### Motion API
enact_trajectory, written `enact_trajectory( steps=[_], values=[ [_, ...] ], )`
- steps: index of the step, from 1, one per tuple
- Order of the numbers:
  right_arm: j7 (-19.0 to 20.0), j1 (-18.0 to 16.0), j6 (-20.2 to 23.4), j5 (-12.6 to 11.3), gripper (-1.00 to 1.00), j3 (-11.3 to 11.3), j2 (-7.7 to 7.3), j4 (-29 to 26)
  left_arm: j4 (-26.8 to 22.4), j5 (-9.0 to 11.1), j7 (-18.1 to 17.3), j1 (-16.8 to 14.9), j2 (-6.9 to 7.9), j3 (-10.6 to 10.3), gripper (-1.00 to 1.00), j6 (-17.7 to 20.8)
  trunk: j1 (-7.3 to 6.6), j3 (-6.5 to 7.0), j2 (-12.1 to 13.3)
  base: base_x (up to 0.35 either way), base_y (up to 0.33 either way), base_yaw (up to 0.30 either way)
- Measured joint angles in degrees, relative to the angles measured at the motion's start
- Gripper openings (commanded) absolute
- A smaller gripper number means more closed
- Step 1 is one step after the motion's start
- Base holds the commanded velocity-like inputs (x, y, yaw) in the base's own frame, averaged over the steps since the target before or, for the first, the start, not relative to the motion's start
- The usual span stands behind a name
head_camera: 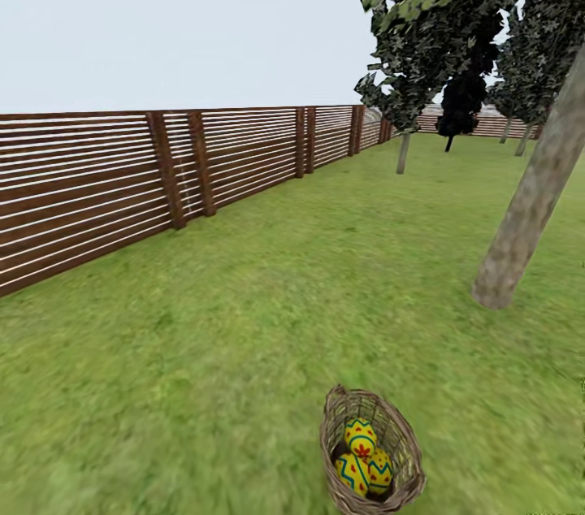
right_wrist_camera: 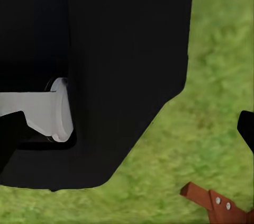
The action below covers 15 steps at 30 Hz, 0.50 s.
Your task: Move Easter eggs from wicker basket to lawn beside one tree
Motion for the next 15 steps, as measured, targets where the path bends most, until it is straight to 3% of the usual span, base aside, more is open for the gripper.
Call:
enact_trajectory(
  steps=[15],
  values=[
    [0.04, 0.00, 0.01, 0.00, 1.00, 0.01, 0.03, 0.07, 0.00, 0.00, 0.00, 0.00, 0.00, 0.00, 1.00, 0.00, 0.00, 0.00, 0.00, 0.244, 0.246, -0.281]
  ],
)
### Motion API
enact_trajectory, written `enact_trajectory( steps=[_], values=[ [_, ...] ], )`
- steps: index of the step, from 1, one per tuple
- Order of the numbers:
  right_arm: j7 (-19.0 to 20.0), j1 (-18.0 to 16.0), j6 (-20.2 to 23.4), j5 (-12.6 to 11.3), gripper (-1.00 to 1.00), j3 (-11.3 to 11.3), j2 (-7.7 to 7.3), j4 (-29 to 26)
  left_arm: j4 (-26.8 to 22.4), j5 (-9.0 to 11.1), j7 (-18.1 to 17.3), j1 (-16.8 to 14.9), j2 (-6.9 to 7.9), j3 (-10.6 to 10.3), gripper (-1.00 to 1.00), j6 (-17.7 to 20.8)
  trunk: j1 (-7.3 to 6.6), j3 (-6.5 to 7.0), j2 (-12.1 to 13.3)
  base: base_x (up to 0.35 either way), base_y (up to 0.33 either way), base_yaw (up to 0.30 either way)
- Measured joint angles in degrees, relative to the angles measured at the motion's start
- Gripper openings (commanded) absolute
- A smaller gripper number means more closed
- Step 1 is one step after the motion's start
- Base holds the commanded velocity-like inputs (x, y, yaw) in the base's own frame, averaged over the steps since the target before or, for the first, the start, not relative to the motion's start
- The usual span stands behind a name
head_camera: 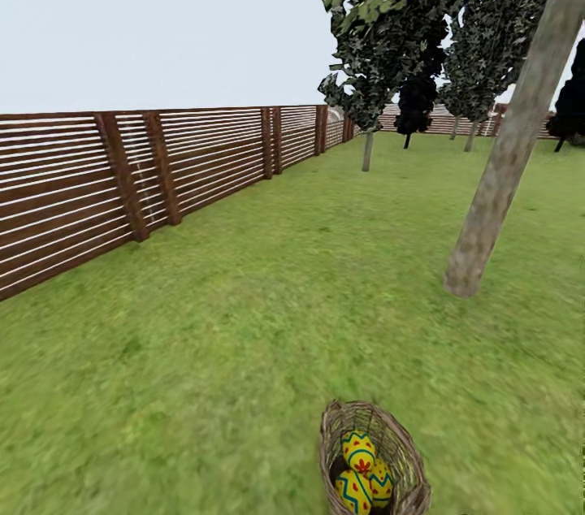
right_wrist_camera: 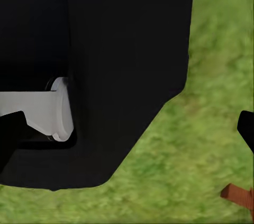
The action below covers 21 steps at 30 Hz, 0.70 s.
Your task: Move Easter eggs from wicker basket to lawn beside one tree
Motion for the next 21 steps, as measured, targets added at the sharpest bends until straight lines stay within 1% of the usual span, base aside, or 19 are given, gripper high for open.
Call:
enact_trajectory(
  steps=[8, 21],
  values=[
    [0.02, 0.04, 0.00, 0.00, 1.00, 0.00, 0.00, 0.01, 0.00, 0.00, 0.00, 0.00, 0.00, 0.00, 1.00, 0.00, 0.01, 0.00, 0.00, 0.183, 0.274, -0.288],
    [0.01, 0.02, -0.02, 0.00, 1.00, -0.04, 0.00, -0.14, 0.00, 0.00, 0.00, 0.00, 0.00, 0.00, 1.00, 0.00, 0.02, 0.00, 0.01, 0.022, 0.286, -0.288]
  ],
)
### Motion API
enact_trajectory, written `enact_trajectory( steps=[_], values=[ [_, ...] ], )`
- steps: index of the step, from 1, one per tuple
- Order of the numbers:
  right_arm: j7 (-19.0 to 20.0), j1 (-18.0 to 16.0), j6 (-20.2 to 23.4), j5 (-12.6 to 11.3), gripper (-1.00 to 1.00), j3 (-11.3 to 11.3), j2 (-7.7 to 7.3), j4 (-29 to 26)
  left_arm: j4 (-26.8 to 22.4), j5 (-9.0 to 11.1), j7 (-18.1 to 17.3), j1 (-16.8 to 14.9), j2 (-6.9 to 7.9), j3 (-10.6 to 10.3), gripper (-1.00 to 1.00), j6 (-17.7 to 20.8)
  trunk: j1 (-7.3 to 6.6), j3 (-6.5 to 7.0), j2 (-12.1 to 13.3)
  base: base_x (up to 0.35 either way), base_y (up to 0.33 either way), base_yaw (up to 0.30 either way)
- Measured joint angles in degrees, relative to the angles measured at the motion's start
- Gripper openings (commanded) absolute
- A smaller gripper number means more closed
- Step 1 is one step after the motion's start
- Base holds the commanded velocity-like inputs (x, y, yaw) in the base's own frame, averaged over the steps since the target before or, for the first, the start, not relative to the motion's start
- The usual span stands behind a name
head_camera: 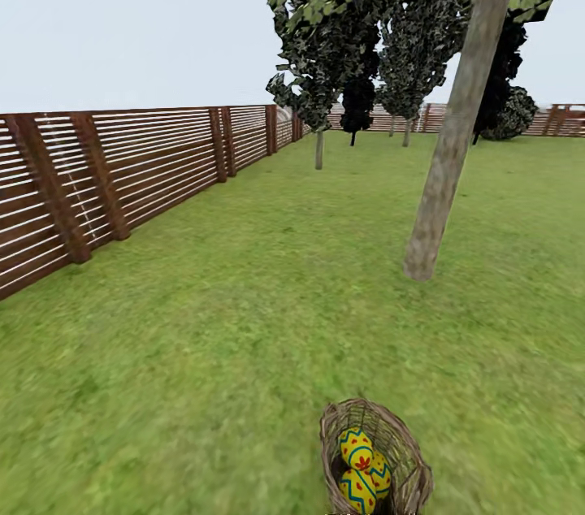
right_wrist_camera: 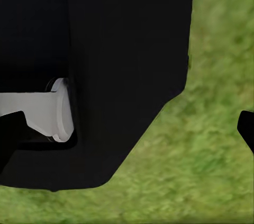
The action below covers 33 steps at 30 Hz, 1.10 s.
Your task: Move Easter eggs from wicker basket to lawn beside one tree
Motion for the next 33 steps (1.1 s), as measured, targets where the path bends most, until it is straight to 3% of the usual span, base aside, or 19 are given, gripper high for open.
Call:
enact_trajectory(
  steps=[18, 33],
  values=[
    [0.00, 0.00, 0.01, 0.00, 1.00, -0.04, -0.02, 0.07, 0.00, 0.00, 0.00, 0.00, 0.00, 0.00, 1.00, 0.00, 0.00, 0.00, 0.00, 0.006, 0.285, -0.288],
    [-0.03, 0.03, 0.02, 0.00, 1.00, -0.04, -0.06, 0.22, 0.00, 0.00, -0.01, 0.00, 0.00, 0.00, 1.00, 0.01, -0.02, 0.00, -0.01, 0.146, 0.246, -0.288]
  ],
)
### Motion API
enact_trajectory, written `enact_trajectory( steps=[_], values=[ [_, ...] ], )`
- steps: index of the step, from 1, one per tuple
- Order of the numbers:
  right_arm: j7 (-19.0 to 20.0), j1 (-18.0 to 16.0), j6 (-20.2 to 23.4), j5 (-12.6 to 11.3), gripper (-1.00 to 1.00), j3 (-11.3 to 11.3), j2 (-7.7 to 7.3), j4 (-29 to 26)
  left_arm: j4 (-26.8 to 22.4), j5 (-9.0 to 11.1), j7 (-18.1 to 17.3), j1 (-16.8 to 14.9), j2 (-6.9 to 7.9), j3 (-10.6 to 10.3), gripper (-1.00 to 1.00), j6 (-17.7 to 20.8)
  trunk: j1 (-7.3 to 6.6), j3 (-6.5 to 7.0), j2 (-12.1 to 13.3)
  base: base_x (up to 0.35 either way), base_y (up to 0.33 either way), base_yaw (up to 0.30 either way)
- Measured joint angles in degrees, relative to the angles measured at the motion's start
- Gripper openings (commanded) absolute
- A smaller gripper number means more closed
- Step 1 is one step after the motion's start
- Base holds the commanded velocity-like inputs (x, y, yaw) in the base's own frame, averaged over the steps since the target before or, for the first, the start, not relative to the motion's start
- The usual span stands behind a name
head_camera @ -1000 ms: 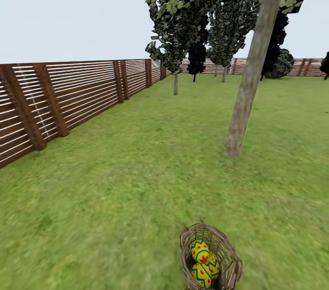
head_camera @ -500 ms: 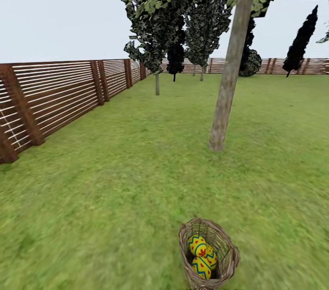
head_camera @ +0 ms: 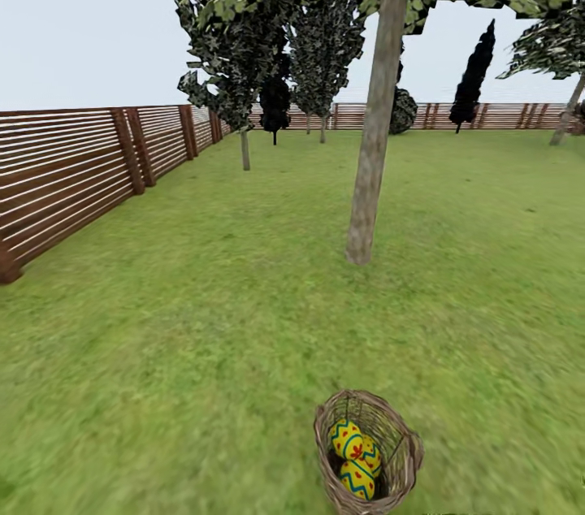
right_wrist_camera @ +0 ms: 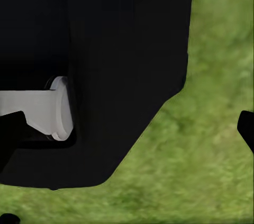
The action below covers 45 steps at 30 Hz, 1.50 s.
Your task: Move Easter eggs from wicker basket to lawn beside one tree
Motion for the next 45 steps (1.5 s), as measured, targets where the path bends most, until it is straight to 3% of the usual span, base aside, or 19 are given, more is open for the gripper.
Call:
enact_trajectory(
  steps=[21, 28, 36, 45],
  values=[
    [-0.04, -0.03, 0.06, -0.02, 1.00, 0.00, -0.27, 0.08, 0.00, 0.00, 0.00, 0.00, -0.04, -0.11, 1.00, 0.00, 0.02, 0.00, 0.01, 0.024, 0.116, -0.277],
    [0.02, -0.03, 0.11, 0.11, 1.00, 0.12, -0.36, -0.34, 0.01, 0.00, -0.01, 0.00, -0.07, -0.14, 1.00, -0.01, 0.01, 0.00, 0.00, 0.055, 0.127, -0.060],
    [0.04, -0.10, 0.01, 0.43, 1.00, 0.29, -1.73, -0.99, 0.01, 0.00, -0.02, 0.00, -0.06, -0.36, 1.00, -0.07, 0.01, 0.00, 0.01, 0.011, 0.051, -0.007],
    [0.04, -0.10, 0.01, 0.44, 1.00, 0.38, -1.93, -1.09, 0.01, 0.00, -0.01, 0.00, -0.06, -0.52, 1.00, -0.06, 0.01, 0.00, 0.01, 0.001, 0.247, -0.001]
  ],
)
